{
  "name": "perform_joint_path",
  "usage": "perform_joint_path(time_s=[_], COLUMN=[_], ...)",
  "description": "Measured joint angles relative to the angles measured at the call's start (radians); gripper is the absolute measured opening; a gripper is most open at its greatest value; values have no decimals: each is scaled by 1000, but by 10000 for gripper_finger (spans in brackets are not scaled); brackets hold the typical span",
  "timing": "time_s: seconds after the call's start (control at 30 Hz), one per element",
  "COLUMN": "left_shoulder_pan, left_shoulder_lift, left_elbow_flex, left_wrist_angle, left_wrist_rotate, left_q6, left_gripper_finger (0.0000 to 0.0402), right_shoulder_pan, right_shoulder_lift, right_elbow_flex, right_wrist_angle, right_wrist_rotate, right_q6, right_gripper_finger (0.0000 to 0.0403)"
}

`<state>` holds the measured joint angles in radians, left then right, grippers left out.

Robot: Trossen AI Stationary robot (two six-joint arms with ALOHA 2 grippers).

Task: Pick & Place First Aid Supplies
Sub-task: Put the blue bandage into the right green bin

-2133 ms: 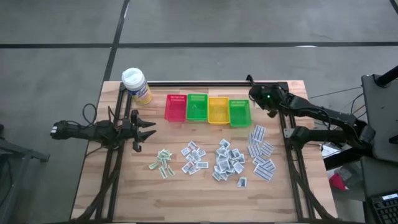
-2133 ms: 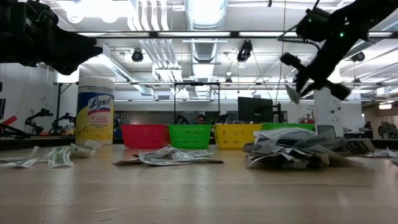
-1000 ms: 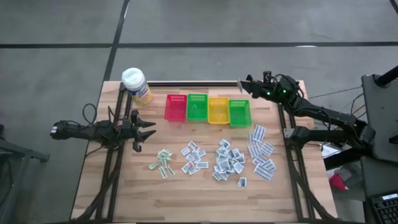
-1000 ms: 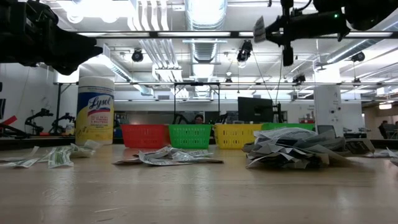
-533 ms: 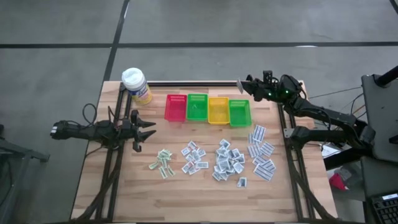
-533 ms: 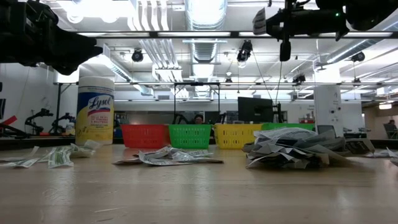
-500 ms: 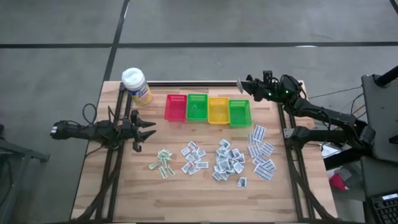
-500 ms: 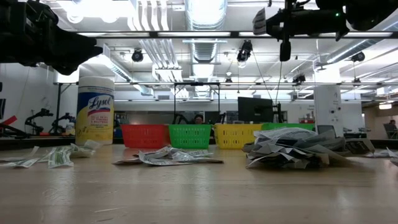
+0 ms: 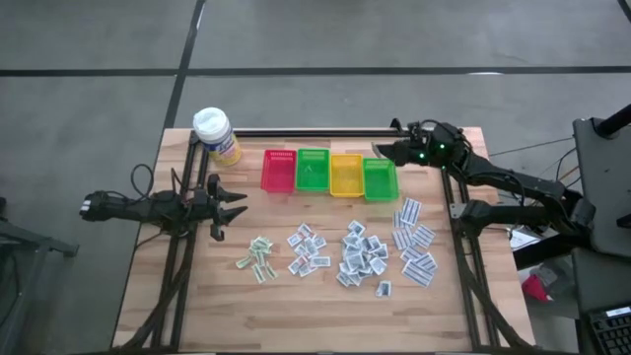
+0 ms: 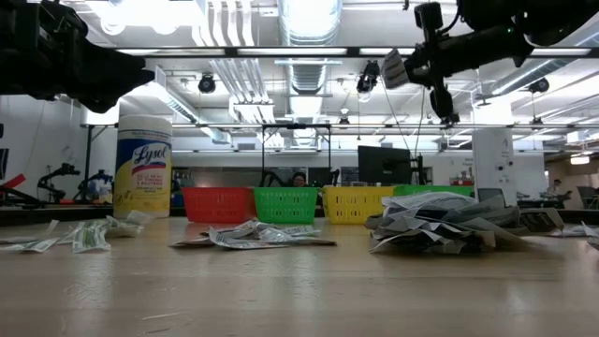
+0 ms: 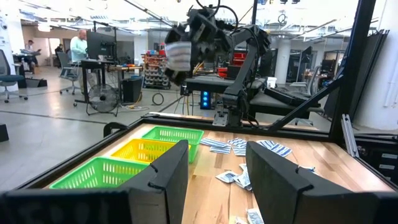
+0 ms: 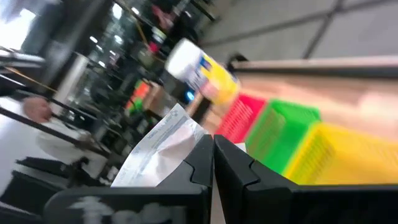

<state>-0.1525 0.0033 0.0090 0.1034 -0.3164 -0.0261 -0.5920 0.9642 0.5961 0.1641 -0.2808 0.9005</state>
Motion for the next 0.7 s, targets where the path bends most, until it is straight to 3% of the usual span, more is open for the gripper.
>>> perform_joint_path(time_s=[0.7], left_shoulder_pan=[0], left_shoulder_lift=[0], left_elbow_flex=[0], left_wrist_angle=[0], left_wrist_rotate=[0], left_q6=[0], left_gripper_finger=[158], right_shoulder_pan=[60], right_shoulder_lift=[0], right_elbow_flex=[0], right_wrist_angle=[-356], right_wrist_rotate=[184], right_q6=[2], right_gripper_finger=[8])
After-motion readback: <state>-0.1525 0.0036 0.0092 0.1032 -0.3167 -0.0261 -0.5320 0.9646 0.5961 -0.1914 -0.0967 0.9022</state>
